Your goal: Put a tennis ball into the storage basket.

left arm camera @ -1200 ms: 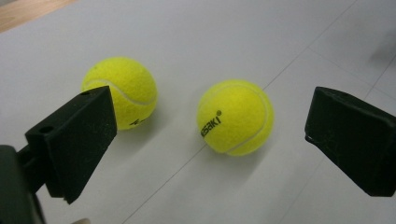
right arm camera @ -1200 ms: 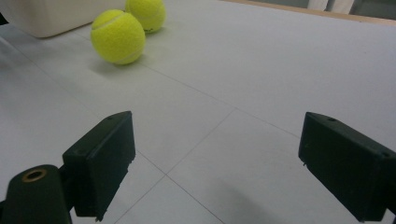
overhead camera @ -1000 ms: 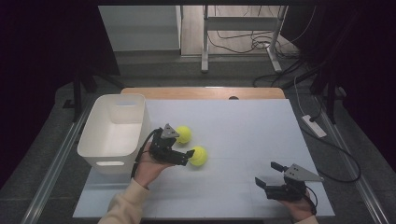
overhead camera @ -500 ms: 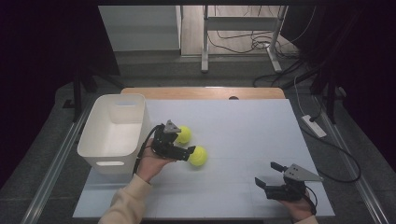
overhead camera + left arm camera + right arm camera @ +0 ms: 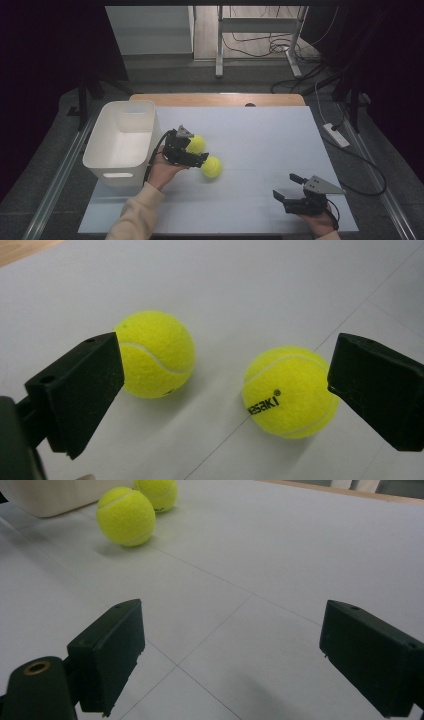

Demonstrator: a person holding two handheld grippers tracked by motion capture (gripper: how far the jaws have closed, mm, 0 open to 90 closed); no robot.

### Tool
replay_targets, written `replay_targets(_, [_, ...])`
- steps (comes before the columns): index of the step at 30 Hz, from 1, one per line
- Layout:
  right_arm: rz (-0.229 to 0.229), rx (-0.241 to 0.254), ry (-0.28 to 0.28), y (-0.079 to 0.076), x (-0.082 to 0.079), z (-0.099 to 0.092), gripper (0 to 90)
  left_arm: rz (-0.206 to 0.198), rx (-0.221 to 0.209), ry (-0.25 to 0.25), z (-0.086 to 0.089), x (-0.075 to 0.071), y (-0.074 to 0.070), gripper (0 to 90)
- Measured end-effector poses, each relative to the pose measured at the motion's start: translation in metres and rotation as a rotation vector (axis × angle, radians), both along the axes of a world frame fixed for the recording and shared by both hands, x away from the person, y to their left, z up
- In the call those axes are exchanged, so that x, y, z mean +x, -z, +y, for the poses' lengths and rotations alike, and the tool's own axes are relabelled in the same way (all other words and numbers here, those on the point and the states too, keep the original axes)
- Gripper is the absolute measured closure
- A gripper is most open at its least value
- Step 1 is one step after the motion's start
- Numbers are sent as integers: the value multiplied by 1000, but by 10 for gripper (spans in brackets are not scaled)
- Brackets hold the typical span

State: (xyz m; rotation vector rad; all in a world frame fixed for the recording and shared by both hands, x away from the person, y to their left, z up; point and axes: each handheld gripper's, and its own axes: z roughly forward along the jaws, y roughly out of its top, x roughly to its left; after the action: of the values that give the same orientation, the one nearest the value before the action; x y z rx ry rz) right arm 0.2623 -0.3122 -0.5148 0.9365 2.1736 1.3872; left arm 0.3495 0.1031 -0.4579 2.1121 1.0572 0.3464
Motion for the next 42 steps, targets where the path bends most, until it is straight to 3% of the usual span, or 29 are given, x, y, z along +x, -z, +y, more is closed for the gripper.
replay_targets(15, [2,-2,-2,1,0,1,108,22,10,-38,2,19,0,22])
replay_targets(28, [4,-5,-1,1,0,1,108,67,35,-59,4,38,10,18])
replay_targets(42, [7,-2,-4,1,0,1,108,109,27,-61,6,51,21,17])
